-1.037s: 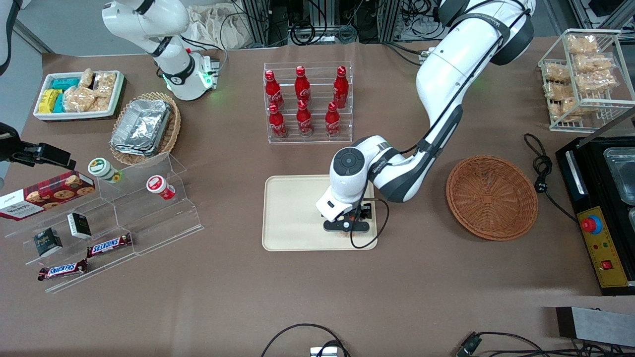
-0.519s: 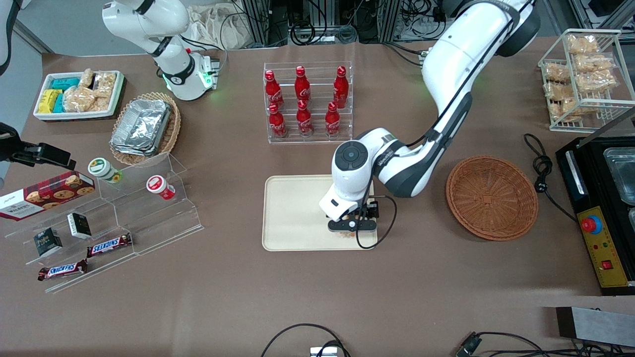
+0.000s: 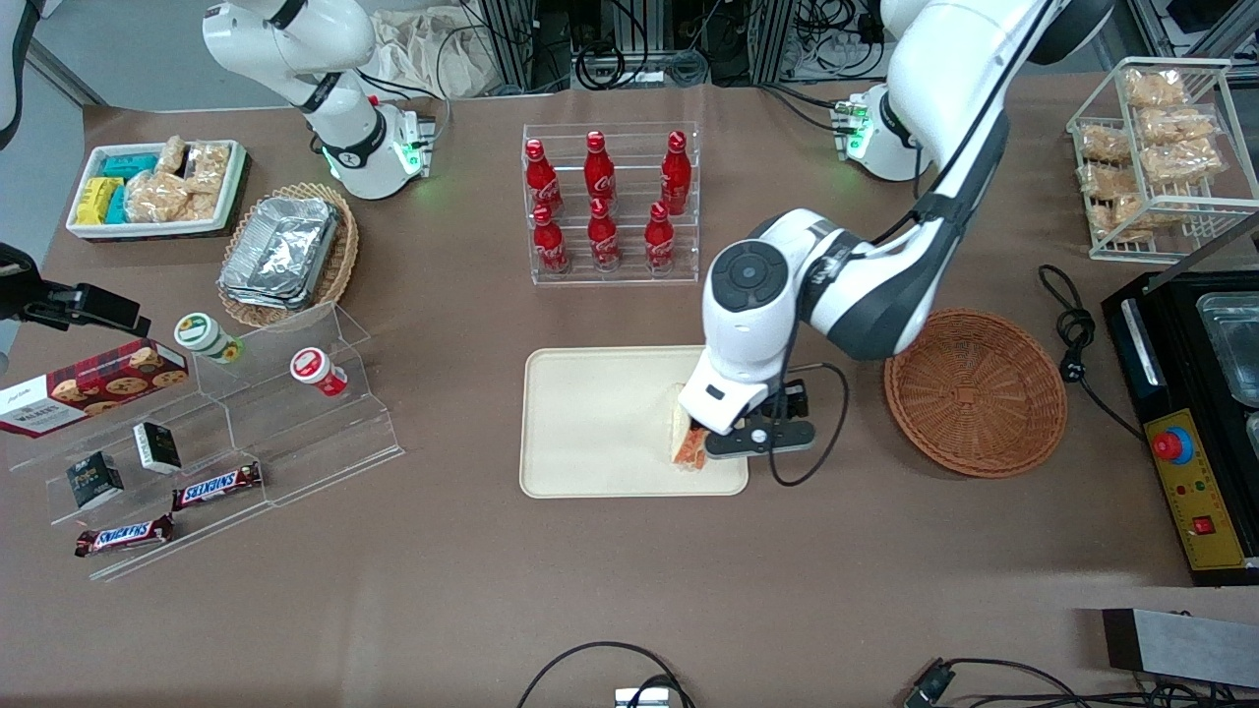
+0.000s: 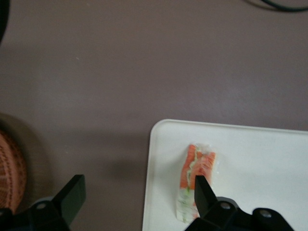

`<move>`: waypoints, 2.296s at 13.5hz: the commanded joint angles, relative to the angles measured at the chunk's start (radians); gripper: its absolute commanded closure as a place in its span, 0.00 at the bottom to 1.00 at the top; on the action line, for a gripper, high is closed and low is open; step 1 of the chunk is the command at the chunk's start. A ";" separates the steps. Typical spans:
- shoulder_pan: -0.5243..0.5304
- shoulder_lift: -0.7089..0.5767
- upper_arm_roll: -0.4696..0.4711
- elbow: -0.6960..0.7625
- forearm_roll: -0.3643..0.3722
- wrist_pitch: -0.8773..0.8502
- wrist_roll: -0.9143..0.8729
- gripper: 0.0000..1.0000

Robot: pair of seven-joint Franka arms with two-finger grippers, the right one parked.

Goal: Place sandwich from basket to tray

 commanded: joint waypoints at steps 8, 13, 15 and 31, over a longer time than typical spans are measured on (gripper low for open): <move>0.275 -0.157 0.001 -0.015 -0.051 -0.155 0.113 0.00; 0.393 -0.246 0.020 -0.042 -0.150 -0.200 0.395 0.00; 0.385 -0.322 0.107 -0.108 -0.224 -0.191 0.504 0.00; 0.285 -0.695 0.373 -0.257 -0.382 -0.402 0.954 0.00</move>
